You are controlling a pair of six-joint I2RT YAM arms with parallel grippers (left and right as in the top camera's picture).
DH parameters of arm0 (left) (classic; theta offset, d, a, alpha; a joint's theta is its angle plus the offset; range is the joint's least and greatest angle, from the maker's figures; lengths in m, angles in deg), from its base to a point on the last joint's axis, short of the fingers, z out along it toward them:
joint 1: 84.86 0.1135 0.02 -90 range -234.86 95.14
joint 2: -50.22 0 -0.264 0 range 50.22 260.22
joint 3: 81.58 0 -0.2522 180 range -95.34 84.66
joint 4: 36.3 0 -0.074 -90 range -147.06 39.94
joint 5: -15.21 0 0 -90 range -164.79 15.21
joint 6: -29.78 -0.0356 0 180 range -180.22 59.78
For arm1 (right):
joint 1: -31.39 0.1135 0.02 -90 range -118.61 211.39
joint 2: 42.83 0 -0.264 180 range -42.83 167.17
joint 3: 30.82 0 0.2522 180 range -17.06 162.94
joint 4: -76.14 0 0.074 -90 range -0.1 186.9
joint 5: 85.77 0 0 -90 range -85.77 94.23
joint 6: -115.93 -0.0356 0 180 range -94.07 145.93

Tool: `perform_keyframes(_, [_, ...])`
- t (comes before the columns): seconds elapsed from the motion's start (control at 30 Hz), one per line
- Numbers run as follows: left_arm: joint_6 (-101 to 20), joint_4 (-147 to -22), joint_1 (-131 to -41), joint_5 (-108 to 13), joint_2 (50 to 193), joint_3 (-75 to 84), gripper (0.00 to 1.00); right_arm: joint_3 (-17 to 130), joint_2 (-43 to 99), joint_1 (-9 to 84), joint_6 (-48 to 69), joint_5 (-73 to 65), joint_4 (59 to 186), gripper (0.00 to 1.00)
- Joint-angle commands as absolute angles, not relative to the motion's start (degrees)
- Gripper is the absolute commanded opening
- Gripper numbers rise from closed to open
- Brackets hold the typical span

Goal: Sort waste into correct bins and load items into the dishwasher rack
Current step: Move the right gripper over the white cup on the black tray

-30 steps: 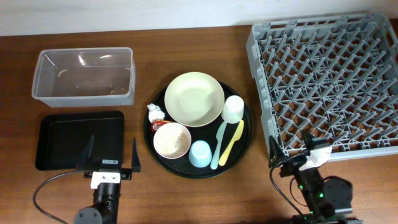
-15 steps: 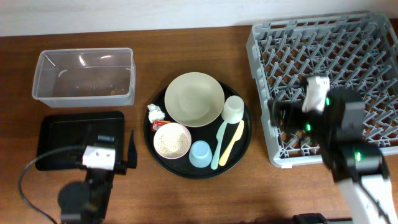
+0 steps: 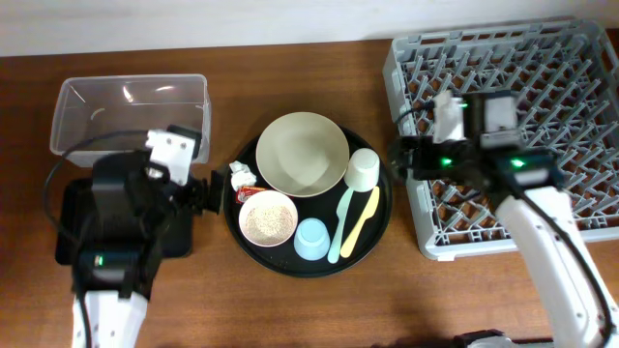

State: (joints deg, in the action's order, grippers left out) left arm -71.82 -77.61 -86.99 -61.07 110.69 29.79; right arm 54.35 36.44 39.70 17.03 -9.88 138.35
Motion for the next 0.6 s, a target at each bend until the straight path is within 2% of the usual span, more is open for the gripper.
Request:
perform_keyframes(0.0, [-72.6,-77.5,-86.7,-53.6,117.5,25.1,0.99,55.7,42.0,45.0,16.5,1.6,138.7,1.00])
perform_keyframes(0.13, [-73.6,-78.0,-86.7,-48.0,123.9,21.1,0.99,55.7,48.6,48.3,17.6,3.6,136.3,0.99])
perform_keyframes(0.33, [-73.6,-77.5,-86.7,-53.5,125.1,20.2,0.99,55.7,53.9,49.0,18.2,3.8,129.6,0.99])
perform_keyframes(0.57, [-73.6,-78.0,-86.7,-53.6,125.2,20.2,0.99,55.7,58.2,50.3,19.8,2.4,124.4,0.88])
